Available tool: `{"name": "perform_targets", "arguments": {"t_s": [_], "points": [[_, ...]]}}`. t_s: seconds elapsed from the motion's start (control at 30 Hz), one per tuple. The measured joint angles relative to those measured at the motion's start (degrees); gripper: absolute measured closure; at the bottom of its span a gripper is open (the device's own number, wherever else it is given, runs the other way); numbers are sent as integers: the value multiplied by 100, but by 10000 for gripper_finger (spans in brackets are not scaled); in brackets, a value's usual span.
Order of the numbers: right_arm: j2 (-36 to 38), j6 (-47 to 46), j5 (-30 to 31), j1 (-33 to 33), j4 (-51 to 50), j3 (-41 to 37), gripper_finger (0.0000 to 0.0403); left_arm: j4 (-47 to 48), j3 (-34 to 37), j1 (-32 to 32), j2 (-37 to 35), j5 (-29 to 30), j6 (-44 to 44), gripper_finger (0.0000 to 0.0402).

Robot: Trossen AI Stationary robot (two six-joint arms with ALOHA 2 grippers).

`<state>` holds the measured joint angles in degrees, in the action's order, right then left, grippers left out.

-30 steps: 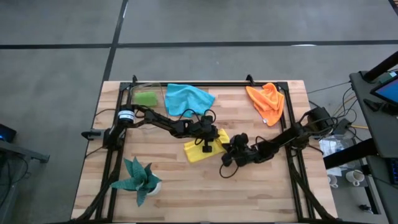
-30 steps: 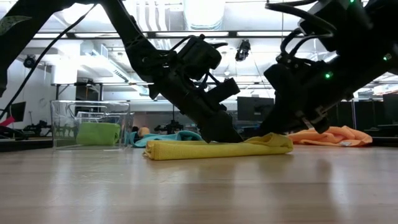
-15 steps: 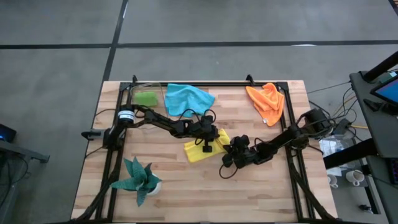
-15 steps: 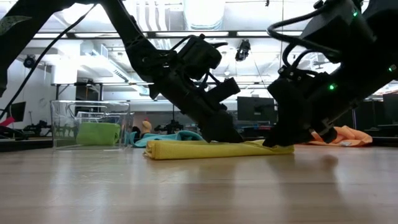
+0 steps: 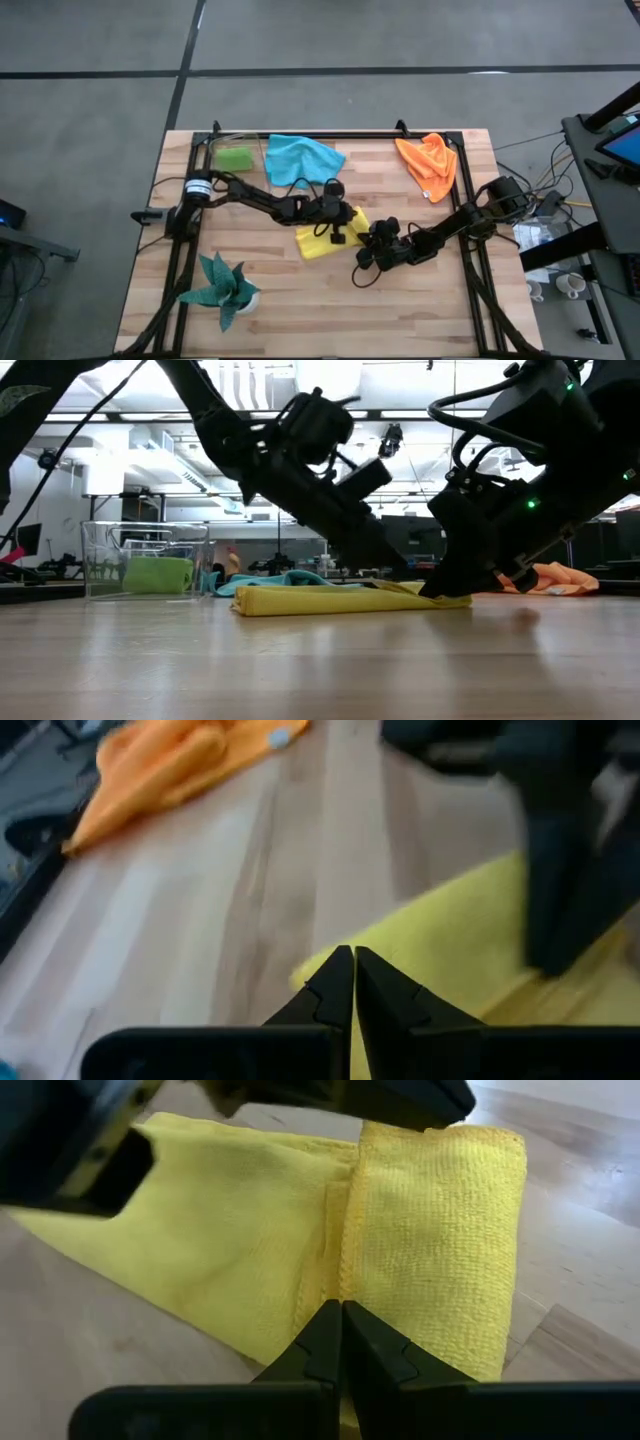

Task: Roll microfiber towels into tight, uniform cylinder then place into a basket
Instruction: Roll the yellow microfiber towel

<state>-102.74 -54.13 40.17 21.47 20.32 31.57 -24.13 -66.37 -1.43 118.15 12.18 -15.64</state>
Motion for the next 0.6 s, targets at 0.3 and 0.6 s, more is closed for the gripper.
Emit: {"name": "perform_targets", "arguments": {"t_s": [0.3,0.6], "points": [[0,11,-22,0,-4,-4,394,100,9,313,-2,-318,29,402],[-2,11,-45,0,14,-9,394,359,10,272,132,-308,322,402]]}}
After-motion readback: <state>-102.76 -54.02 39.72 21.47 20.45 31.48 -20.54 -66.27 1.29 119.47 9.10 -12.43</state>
